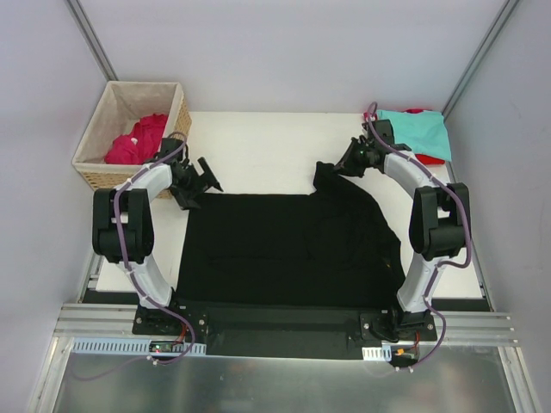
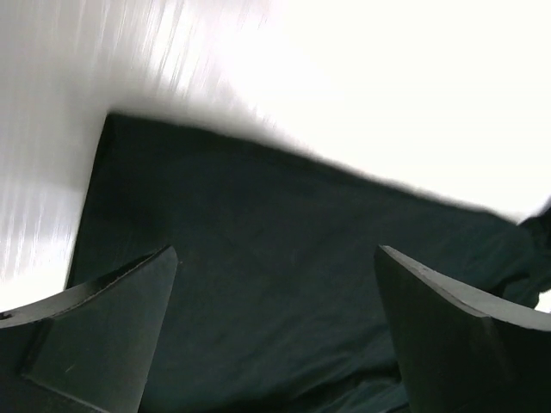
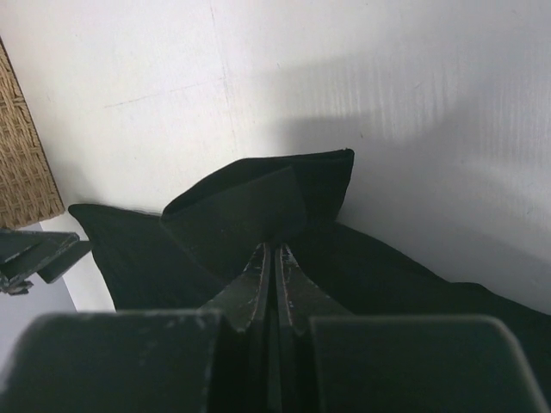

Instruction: Fold and stack the t-shirts

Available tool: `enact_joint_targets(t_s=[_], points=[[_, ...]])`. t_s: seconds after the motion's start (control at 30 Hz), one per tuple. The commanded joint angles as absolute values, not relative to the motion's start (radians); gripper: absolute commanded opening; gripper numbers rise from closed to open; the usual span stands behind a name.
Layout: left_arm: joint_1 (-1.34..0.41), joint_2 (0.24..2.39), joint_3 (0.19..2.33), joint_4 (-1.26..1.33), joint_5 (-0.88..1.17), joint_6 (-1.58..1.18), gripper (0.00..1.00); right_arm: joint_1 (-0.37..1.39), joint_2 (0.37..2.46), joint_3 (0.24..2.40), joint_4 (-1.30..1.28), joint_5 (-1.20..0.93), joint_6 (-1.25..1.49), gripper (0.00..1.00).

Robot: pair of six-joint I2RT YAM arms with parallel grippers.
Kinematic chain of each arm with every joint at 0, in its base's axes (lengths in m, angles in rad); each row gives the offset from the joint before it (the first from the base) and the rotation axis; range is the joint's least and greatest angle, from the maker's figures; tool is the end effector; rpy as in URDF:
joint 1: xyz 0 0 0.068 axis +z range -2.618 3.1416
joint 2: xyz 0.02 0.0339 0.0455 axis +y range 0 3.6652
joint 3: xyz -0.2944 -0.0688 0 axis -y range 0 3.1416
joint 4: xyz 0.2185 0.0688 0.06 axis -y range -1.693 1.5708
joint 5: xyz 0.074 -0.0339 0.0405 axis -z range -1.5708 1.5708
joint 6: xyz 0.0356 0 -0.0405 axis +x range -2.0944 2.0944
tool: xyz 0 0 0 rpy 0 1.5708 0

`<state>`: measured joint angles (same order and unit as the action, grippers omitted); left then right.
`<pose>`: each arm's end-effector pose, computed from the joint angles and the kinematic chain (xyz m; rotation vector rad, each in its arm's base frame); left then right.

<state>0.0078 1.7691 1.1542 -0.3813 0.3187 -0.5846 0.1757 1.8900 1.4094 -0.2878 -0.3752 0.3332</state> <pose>0.3498 -0.0084 0.2346 -0.6438 2.5344 -0.6219 0.4023 0.0847 0.2708 -0.0038 2.3754 0.6878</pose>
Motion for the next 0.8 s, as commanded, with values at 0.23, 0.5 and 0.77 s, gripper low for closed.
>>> enact_joint_targets(t_s=[0.23,0.5,0.77], points=[[0.104,1.945,1.434,-0.377,0.345,-0.526,0.99,0.181,1.836,1.43,-0.285,-0.377,0.321,0.01],[0.146,2.078,1.588,-0.387,0.5,-0.505,0.99,0.183,1.836,1.443,-0.287,-0.383,0.325,0.01],[0.002,2.023,1.615,-0.39,0.606,-0.491,0.99,0.184,1.821,1.431,-0.276,-0.394,0.339,0.01]])
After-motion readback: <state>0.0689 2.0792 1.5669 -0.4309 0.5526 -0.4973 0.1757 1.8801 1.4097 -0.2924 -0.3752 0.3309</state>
